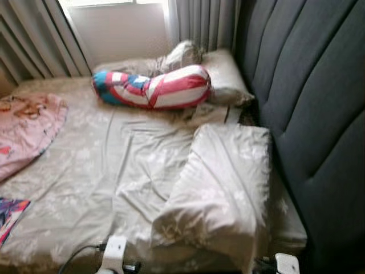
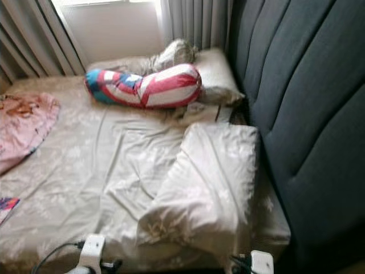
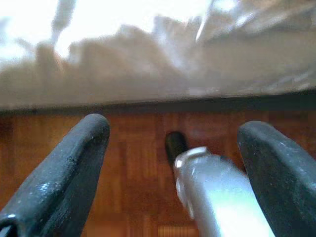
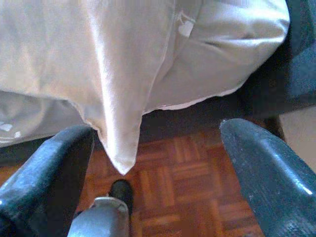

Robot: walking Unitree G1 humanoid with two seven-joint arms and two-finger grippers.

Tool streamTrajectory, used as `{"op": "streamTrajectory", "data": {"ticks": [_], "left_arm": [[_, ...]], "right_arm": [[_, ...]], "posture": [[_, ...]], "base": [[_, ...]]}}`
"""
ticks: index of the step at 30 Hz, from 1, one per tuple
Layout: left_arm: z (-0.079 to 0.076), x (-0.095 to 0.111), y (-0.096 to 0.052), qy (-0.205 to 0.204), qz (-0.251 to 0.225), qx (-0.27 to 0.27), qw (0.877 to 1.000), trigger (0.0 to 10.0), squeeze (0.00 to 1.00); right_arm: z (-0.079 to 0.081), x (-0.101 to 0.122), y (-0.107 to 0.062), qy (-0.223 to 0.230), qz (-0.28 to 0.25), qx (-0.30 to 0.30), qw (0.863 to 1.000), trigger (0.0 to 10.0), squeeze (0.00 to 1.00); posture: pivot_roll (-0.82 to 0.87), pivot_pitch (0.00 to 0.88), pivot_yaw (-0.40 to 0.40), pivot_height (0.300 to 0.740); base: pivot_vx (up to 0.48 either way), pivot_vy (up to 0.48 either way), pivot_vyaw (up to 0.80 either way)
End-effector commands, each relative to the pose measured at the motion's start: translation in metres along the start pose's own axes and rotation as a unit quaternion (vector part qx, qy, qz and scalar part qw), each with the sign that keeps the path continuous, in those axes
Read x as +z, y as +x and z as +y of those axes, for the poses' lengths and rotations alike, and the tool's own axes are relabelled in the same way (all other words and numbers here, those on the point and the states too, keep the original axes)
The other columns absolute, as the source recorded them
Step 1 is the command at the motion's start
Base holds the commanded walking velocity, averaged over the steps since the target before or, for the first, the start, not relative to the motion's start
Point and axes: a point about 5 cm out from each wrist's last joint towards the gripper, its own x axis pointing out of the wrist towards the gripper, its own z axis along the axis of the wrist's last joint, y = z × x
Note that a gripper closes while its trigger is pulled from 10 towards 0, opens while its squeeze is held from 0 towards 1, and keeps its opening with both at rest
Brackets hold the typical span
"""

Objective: Clean up the room

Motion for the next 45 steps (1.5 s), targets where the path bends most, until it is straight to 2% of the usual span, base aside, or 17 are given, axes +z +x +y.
{"op": "streamTrajectory", "data": {"ticks": [1,10,11,12,13,14,18,25,26,27,28,30,34,39,40,45], "left_arm": [[0.006,-0.004,-0.001,0.005,0.011,0.008,1.000,10.0,0.00],[0.005,-0.005,-0.001,0.003,0.009,0.012,1.000,10.0,0.00],[0.006,-0.005,-0.002,-0.006,0.004,0.020,1.000,10.0,0.00],[0.006,-0.005,-0.002,-0.010,0.002,0.024,1.000,10.0,0.00],[0.006,-0.005,-0.002,-0.010,0.002,0.024,1.000,10.0,0.00],[0.006,-0.004,-0.002,-0.019,-0.004,0.031,0.999,10.0,0.00],[0.007,0.001,-0.003,-0.055,-0.047,0.056,0.996,10.0,0.00],[0.004,0.006,-0.004,-0.068,-0.087,0.062,0.992,10.0,0.00],[0.013,0.034,-0.005,-0.050,-0.155,0.067,0.984,10.0,0.00],[0.013,0.034,-0.005,-0.050,-0.155,0.067,0.984,10.0,0.00],[0.022,0.061,-0.008,-0.037,-0.217,0.070,0.973,10.0,0.00],[0.025,0.081,-0.013,-0.038,-0.275,0.073,0.958,10.0,0.00],[0.022,0.088,-0.017,-0.031,-0.307,0.062,0.949,10.0,0.00],[0.022,0.089,-0.019,-0.030,-0.320,0.057,0.945,10.0,0.00],[0.023,0.090,-0.023,-0.033,-0.338,0.055,0.939,10.0,0.00],[0.018,0.087,-0.026,-0.025,-0.350,0.044,0.935,10.0,0.00]], "right_arm": [[0.005,-0.001,0.000,0.011,-0.010,0.009,1.000,10.0,0.00],[0.008,0.012,-0.001,0.025,-0.069,0.036,0.997,10.0,0.00],[0.026,0.059,0.011,0.017,-0.139,0.052,0.989,10.0,0.00],[0.033,0.077,0.013,0.014,-0.165,0.057,0.985,10.0,0.00],[0.033,0.077,0.013,0.014,-0.165,0.057,0.985,10.0,0.00],[0.037,0.090,0.014,0.015,-0.191,0.059,0.980,10.0,0.00],[0.038,0.109,0.010,0.013,-0.247,0.060,0.967,10.0,0.00],[0.030,0.110,0.007,0.009,-0.269,0.052,0.962,10.0,0.00],[0.024,0.107,0.006,0.008,-0.269,0.034,0.962,10.0,0.00],[0.024,0.107,0.006,0.008,-0.269,0.034,0.962,10.0,0.00],[0.020,0.103,0.004,0.011,-0.270,0.021,0.963,10.0,0.00],[0.013,0.098,0.002,0.016,-0.272,0.011,0.962,10.0,0.00],[0.006,0.088,-0.001,0.017,-0.267,0.003,0.964,10.0,0.00],[0.003,0.083,-0.003,0.018,-0.264,-0.001,0.964,10.0,0.00],[-0.003,0.078,-0.005,0.023,-0.263,-0.012,0.964,10.0,0.00],[-0.005,0.073,-0.007,0.023,-0.262,-0.014,0.965,10.0,0.00]], "posture": [[-0.05,0.000,0.030,0.740],[-0.05,0.000,0.028,0.740],[-0.06,0.000,0.027,0.740],[-0.06,0.000,0.026,0.740],[-0.06,0.000,0.026,0.740],[-0.06,0.000,0.023,0.740],[-0.06,0.000,0.015,0.740],[-0.06,0.000,-0.009,0.740],[-0.05,0.000,-0.015,0.740],[-0.05,0.000,-0.015,0.740],[-0.06,0.000,-0.018,0.740],[-0.05,0.000,-0.022,0.740],[-0.06,0.000,-0.030,0.740],[-0.06,0.000,-0.032,0.740],[-0.05,0.000,-0.035,0.740],[-0.05,0.000,-0.035,0.740]], "base": [[0.000,0.000,0.00],[0.000,0.000,0.00],[0.000,0.000,0.00],[0.000,0.000,0.00],[0.000,0.000,0.00],[0.000,0.000,0.00],[0.000,0.000,0.00],[0.000,0.000,0.00],[0.000,0.000,0.00],[0.000,0.000,0.00],[0.000,0.000,0.00],[0.000,0.000,0.00],[0.000,0.000,0.00],[0.000,0.000,0.00],[0.000,0.000,0.00],[0.000,0.000,0.00]]}}
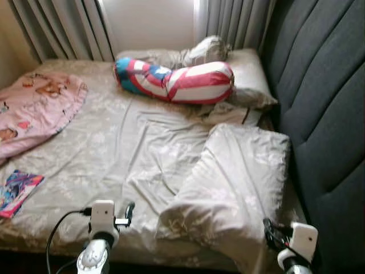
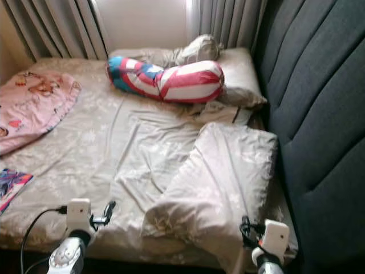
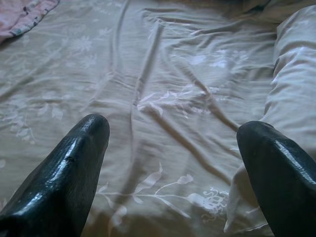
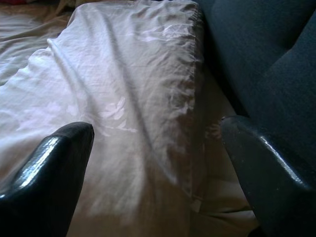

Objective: Clean up the room

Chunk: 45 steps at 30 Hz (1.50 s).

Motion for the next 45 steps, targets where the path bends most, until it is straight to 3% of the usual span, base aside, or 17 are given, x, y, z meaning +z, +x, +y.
{"op": "streamTrajectory", "data": {"ticks": [1,7,24,36,45], "left_arm": [[-0.002,0.002,-0.002,-0.006,-0.014,-0.001,1.000,10.0,0.00],[-0.005,0.005,0.000,-0.013,-0.020,-0.006,1.000,10.0,0.00],[-0.006,0.009,0.005,-0.027,-0.016,-0.005,0.999,10.0,0.00],[-0.004,0.008,0.003,-0.033,-0.009,-0.008,0.999,10.0,0.00],[-0.002,0.008,0.003,-0.034,-0.006,-0.008,0.999,10.0,0.00]], "right_arm": [[-0.003,0.000,-0.002,0.001,-0.007,-0.007,1.000,10.0,0.00],[-0.004,0.002,-0.001,0.005,-0.012,-0.014,1.000,10.0,0.00],[-0.004,-0.003,-0.002,0.000,0.011,-0.017,1.000,10.0,0.00],[-0.008,-0.005,0.001,0.014,0.032,-0.041,0.999,10.0,0.00],[-0.003,-0.006,0.004,0.016,0.048,-0.027,0.998,10.0,0.00]], "posture": [[-0.05,0.000,-0.033,0.740],[-0.05,0.000,-0.024,0.740],[-0.05,0.000,-0.030,0.740],[-0.04,0.000,-0.030,0.740],[-0.04,0.000,-0.023,0.740]], "base": [[0.000,0.000,0.00],[0.000,0.000,0.00],[0.337,0.000,0.00],[0.000,0.000,0.00],[0.000,0.000,0.00]]}}
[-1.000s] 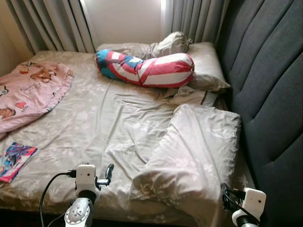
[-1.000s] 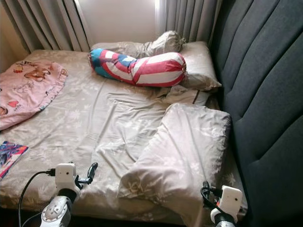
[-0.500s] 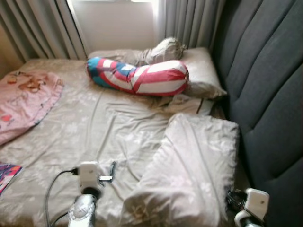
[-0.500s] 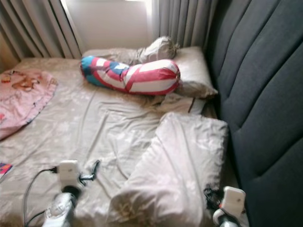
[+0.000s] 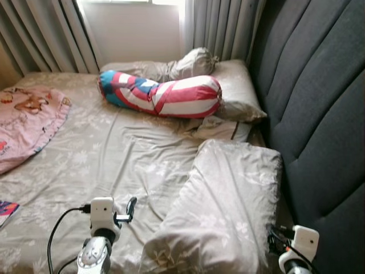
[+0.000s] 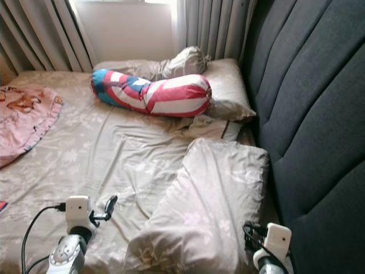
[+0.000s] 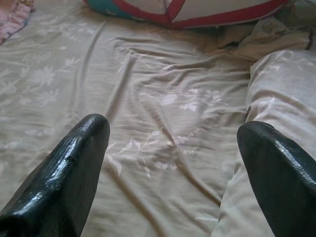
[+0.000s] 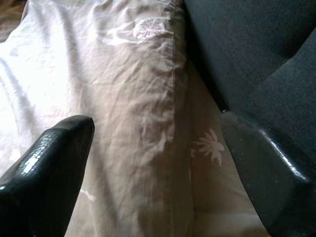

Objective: Clean up the room

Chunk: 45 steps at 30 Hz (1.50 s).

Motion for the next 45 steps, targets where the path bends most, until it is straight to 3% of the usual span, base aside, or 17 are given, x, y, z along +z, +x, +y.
{"op": "streamTrajectory", "data": {"ticks": [1,9,16,28,36,37,41,45], "left_arm": [[0.002,-0.001,-0.001,0.000,0.004,0.001,1.000,10.0,0.00],[0.001,0.000,0.001,0.001,0.005,0.000,1.000,10.0,0.00],[0.001,0.002,0.003,0.001,0.004,-0.001,1.000,10.0,0.00],[0.003,0.003,0.003,0.007,0.004,0.000,1.000,10.0,0.00],[0.005,0.005,0.003,0.011,0.004,-0.002,1.000,10.0,0.00],[0.005,0.005,0.004,0.013,0.005,-0.003,1.000,10.0,0.00],[0.008,0.006,0.003,0.019,0.007,-0.003,1.000,10.0,0.00],[0.014,0.008,0.002,0.029,0.005,-0.003,1.000,10.0,0.00]], "right_arm": [[0.001,0.005,0.004,0.000,-0.002,0.003,1.000,10.0,0.00],[0.011,0.003,0.008,-0.005,0.021,0.027,0.999,10.0,0.00],[0.016,0.006,0.008,-0.002,0.006,0.039,0.999,10.0,0.00],[0.023,0.013,0.017,-0.008,0.018,0.045,0.999,10.0,0.00],[0.026,0.005,0.019,-0.015,0.072,0.040,0.996,10.0,0.00],[0.025,0.005,0.020,-0.012,0.073,0.037,0.997,10.0,1.00],[0.025,0.007,0.022,0.003,0.081,0.024,0.996,10.0,1.00],[0.024,-0.003,0.019,-0.001,0.123,0.004,0.992,10.0,1.00]], "posture": [[-0.04,0.000,-0.022,0.740],[-0.04,0.000,-0.022,0.740],[-0.04,0.000,-0.019,0.696],[-0.03,0.000,-0.017,0.696],[-0.03,0.000,0.001,0.696],[-0.02,0.000,0.004,0.696],[-0.01,0.000,0.008,0.696],[0.01,0.000,0.016,0.696]], "base": [[0.000,0.000,0.00],[0.000,0.000,0.00],[0.000,0.000,0.00],[0.000,0.000,0.00],[0.000,0.000,0.00],[0.000,0.000,0.00],[0.000,0.000,0.00],[0.000,0.000,0.00]]}}
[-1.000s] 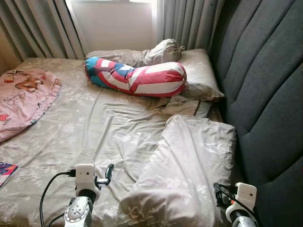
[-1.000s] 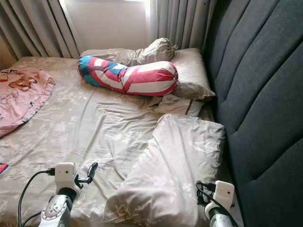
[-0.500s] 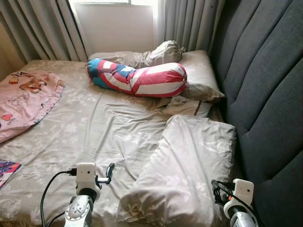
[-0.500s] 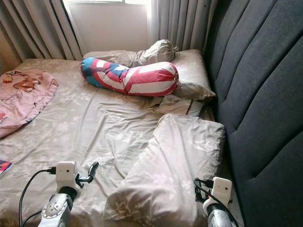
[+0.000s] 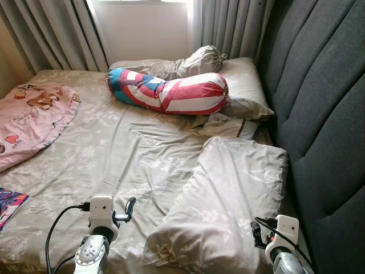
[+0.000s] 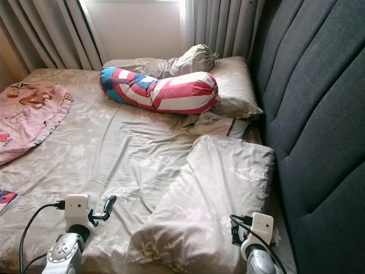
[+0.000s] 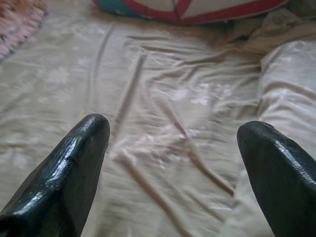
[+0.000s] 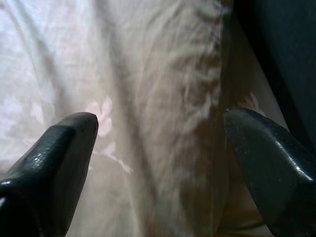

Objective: Clean up the room

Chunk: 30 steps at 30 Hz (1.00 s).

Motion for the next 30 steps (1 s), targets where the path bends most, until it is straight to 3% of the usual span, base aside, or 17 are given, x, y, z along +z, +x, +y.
{"op": "streamTrajectory", "data": {"ticks": [1,4,5,6,15,19,24,30], "left_arm": [[0.005,-0.001,-0.002,0.007,0.005,0.003,1.000,10.0,0.00],[0.013,0.001,-0.005,0.019,0.005,0.002,1.000,10.0,0.00],[0.016,0.001,-0.007,0.022,0.004,0.001,1.000,10.0,0.00],[0.019,0.001,-0.009,0.025,0.004,0.002,1.000,10.0,0.00],[0.030,0.005,-0.014,0.042,0.006,-0.003,0.999,10.0,0.00],[0.037,0.011,-0.015,0.054,0.004,-0.005,0.999,10.0,0.00],[0.033,0.019,-0.007,0.050,-0.005,-0.004,0.999,10.0,0.00],[0.027,0.023,-0.005,0.045,-0.013,-0.010,0.999,10.0,0.00]], "right_arm": [[0.000,-0.005,-0.001,0.006,0.017,-0.006,1.000,10.0,1.00],[0.004,-0.009,-0.001,0.034,0.031,-0.007,0.999,10.0,0.96],[0.006,-0.011,-0.001,0.042,0.039,-0.006,0.998,10.0,0.21],[0.007,-0.013,-0.001,0.054,0.041,-0.008,0.998,10.0,0.00],[0.003,-0.015,-0.002,0.082,0.043,-0.040,0.995,10.0,0.00],[-0.012,-0.006,-0.002,0.090,0.013,-0.088,0.992,10.0,0.00],[-0.028,-0.007,-0.004,0.074,0.015,-0.121,0.990,10.0,0.00],[-0.030,-0.020,-0.008,0.084,0.042,-0.112,0.989,10.0,0.00]], "posture": [[0.01,0.000,0.016,0.696],[0.04,0.000,0.033,0.696],[0.05,0.000,0.042,0.696],[0.05,0.000,0.047,0.696],[0.07,0.004,0.089,0.696],[0.07,0.018,0.105,0.696],[0.06,0.031,0.097,0.696],[0.06,0.041,0.090,0.696]], "base": [[0.000,0.000,0.00],[0.000,0.000,0.00],[0.000,0.000,0.00],[0.000,0.000,0.00],[0.000,0.000,0.00],[0.000,0.000,0.00],[0.000,0.000,0.00],[0.000,0.000,0.00]]}}
